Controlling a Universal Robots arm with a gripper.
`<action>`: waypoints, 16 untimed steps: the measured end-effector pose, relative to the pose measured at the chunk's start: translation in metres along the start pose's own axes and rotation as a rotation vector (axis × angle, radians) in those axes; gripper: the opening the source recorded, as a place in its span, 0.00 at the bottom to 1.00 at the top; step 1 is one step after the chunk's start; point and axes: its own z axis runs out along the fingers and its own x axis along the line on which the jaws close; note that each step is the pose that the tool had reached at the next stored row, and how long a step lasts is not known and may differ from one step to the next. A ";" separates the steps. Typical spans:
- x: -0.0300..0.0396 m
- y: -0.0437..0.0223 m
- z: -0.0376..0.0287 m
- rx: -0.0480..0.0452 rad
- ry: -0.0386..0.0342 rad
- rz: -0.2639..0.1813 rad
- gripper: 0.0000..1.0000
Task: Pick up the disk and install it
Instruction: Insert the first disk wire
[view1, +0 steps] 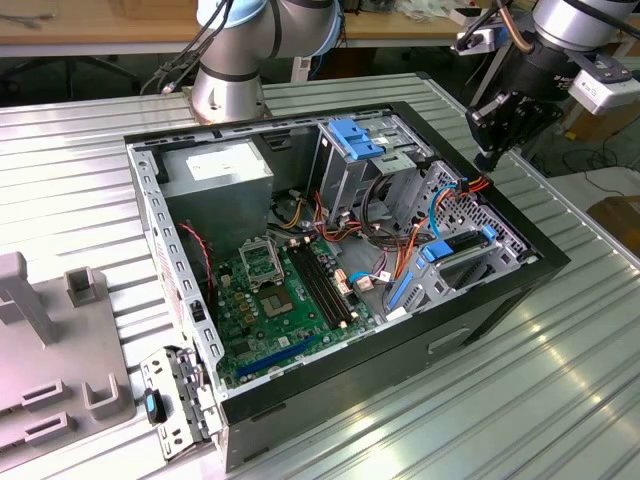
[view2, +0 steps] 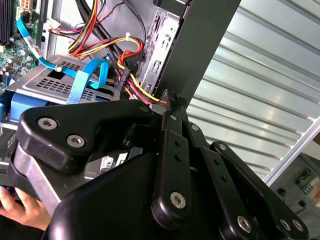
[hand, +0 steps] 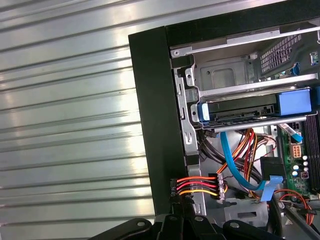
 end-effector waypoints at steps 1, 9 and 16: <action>0.0000 0.0000 0.0000 -0.0001 0.0001 0.000 0.11; 0.0007 -0.0003 0.0010 -0.0177 0.0085 0.005 0.11; 0.0011 -0.0002 0.0040 -0.0210 0.0233 0.007 0.32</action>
